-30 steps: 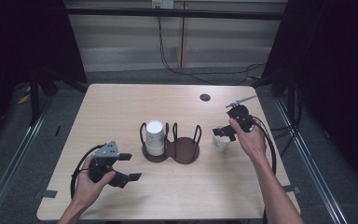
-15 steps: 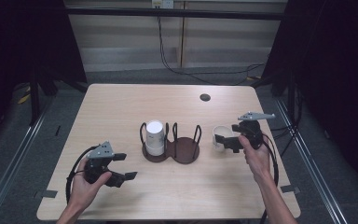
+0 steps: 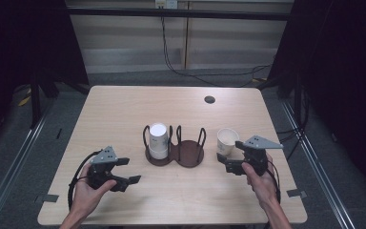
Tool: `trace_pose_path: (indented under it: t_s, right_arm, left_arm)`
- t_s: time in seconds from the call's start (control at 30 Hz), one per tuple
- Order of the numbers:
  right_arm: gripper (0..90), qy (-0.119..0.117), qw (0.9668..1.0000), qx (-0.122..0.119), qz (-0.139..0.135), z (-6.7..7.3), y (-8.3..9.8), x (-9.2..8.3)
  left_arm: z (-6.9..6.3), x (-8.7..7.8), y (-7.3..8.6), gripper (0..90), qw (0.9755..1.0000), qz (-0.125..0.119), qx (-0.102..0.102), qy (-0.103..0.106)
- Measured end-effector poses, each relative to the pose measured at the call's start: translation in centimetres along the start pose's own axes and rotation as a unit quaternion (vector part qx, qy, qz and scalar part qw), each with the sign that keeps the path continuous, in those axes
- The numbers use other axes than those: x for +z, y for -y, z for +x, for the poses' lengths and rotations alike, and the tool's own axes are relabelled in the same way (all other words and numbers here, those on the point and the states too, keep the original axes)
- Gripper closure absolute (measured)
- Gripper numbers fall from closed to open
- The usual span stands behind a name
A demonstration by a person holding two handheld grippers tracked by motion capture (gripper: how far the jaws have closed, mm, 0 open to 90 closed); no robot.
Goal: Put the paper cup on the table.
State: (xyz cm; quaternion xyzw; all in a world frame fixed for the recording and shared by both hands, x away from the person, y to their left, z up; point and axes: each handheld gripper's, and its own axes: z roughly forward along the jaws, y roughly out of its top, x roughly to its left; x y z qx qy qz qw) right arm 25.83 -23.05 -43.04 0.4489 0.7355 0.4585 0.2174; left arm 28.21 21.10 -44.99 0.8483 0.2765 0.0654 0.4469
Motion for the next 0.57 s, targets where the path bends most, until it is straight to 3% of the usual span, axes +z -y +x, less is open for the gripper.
trace_pose_path:
  t_s: [0.17,0.37,0.5,0.57]
  right_arm:
    - [14.5,-0.020,0.9993,0.026,-0.017,1.0,1.4,-0.7]
    - [14.8,-0.026,0.9983,0.037,-0.037,1.6,2.3,-1.1]
    - [14.8,-0.039,0.9987,0.025,-0.019,2.5,3.2,-0.6]
    - [14.8,-0.046,0.9985,0.026,-0.014,2.8,3.4,-0.4]
  left_arm:
    - [-0.3,0.0,0.2,19.8,1.0000,0.003,-0.003,-0.001]
    - [-0.5,0.2,0.3,20.0,1.0000,0.001,0.000,-0.001]
    - [-0.4,0.4,0.6,20.0,1.0000,0.004,0.001,-0.005]
    - [-0.5,0.6,0.7,19.9,1.0000,0.006,-0.002,0.004]
